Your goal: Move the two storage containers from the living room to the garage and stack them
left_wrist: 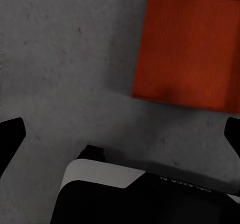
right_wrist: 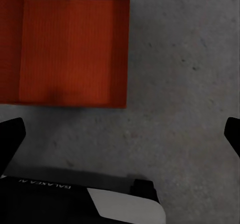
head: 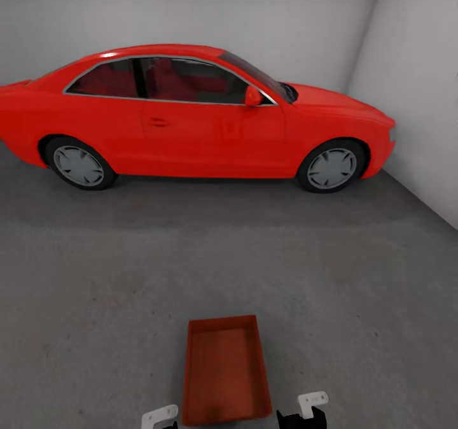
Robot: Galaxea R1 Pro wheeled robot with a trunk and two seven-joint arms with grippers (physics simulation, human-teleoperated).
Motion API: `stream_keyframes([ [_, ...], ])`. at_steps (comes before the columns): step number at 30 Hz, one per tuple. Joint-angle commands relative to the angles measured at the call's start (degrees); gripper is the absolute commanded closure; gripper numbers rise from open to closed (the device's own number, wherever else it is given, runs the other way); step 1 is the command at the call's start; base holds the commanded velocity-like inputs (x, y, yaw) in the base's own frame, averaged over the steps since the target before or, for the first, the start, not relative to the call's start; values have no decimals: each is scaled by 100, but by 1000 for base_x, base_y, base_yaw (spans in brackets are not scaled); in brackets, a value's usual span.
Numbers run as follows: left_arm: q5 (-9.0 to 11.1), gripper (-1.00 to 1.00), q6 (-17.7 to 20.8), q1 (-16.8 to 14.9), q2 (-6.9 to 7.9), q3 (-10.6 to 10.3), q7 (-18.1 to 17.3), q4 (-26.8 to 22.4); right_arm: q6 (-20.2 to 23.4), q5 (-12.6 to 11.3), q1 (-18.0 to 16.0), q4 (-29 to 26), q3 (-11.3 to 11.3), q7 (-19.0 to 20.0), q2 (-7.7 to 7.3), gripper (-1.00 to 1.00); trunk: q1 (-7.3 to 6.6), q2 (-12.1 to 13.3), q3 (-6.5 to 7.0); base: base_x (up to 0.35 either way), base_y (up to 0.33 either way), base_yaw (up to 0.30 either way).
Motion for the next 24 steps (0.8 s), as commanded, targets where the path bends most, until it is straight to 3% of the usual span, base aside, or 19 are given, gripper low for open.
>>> stream_keyframes([
  [1,37,-100,27,-1,-4,6,10,-12,0,51,-2,-5,-23,27,4,-100,-21,36,21,0,0,0],
  [24,37,-100,27,0,2,-2,-28,-12,0,51,-2,-5,-23,27,4,-100,-526,958,640,0,0,0],
])
